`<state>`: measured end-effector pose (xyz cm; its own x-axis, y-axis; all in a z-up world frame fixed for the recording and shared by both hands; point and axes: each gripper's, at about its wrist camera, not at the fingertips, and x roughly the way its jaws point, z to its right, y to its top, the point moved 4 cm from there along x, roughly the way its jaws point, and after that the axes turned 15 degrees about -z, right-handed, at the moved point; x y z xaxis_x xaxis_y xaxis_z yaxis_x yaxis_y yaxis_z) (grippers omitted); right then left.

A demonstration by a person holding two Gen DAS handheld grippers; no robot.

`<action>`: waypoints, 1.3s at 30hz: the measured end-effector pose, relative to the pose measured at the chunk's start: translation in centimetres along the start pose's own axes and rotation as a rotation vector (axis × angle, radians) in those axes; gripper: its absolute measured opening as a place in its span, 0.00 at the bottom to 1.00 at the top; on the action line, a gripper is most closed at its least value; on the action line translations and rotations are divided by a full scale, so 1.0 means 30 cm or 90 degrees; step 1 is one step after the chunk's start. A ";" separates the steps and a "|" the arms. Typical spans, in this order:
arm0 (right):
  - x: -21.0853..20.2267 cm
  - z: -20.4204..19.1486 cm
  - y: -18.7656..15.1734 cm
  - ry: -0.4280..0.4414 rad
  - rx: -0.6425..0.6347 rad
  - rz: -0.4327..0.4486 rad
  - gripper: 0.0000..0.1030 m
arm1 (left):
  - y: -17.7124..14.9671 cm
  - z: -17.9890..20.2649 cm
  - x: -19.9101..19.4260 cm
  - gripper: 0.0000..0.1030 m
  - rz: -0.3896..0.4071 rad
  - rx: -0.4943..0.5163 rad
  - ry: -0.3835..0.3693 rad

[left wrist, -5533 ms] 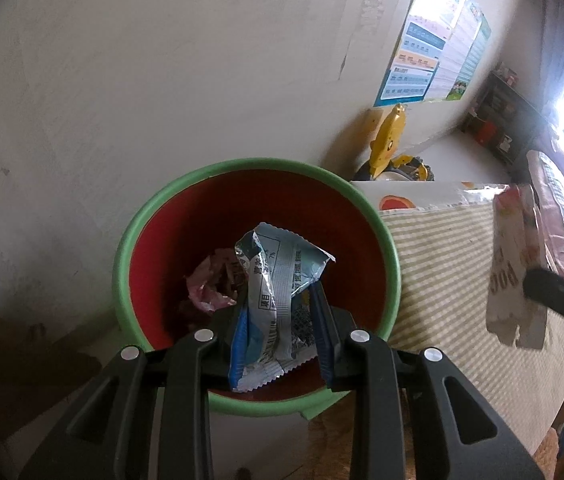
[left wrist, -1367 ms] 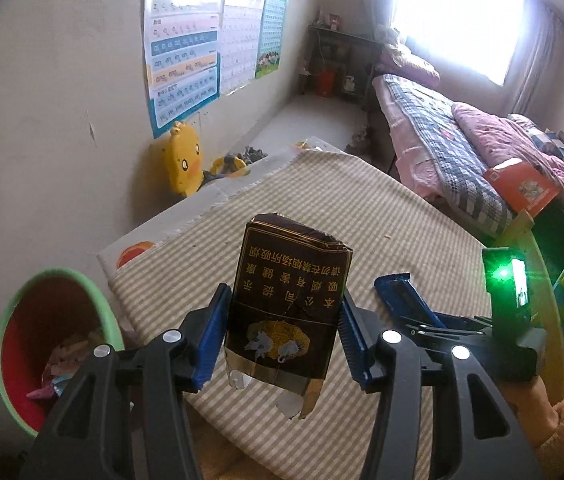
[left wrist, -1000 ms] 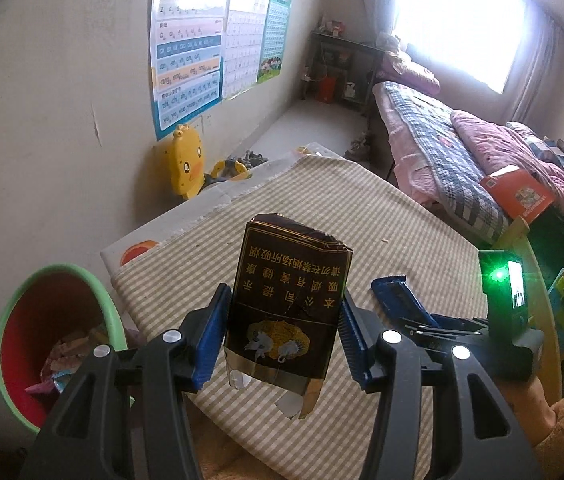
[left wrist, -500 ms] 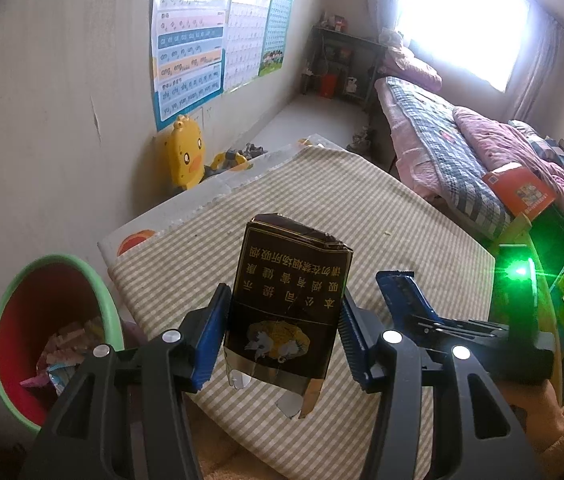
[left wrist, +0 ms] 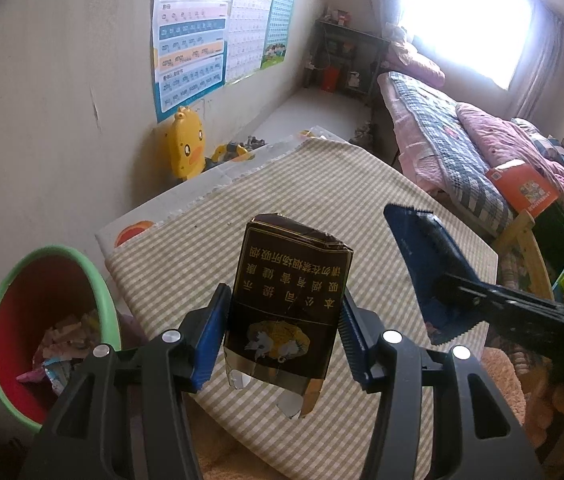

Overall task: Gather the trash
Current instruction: 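Carry the brown box and blue wrapper over the bucket with both grippers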

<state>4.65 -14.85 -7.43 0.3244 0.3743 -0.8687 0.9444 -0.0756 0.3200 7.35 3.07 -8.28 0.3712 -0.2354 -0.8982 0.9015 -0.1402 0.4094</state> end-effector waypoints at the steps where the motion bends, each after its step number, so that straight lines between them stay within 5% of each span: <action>1: -0.006 -0.014 -0.001 0.004 -0.005 0.002 0.21 | 0.000 -0.002 0.001 0.48 0.000 -0.001 0.001; 39: -0.024 -0.246 0.006 0.047 -0.092 0.001 0.21 | -0.020 -0.185 -0.021 0.48 0.017 -0.080 0.036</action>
<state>4.17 -8.33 -3.96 0.3153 0.4420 -0.8398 0.9248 0.0553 0.3764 7.80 8.63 -8.85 0.4044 -0.1827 -0.8962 0.9105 -0.0119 0.4133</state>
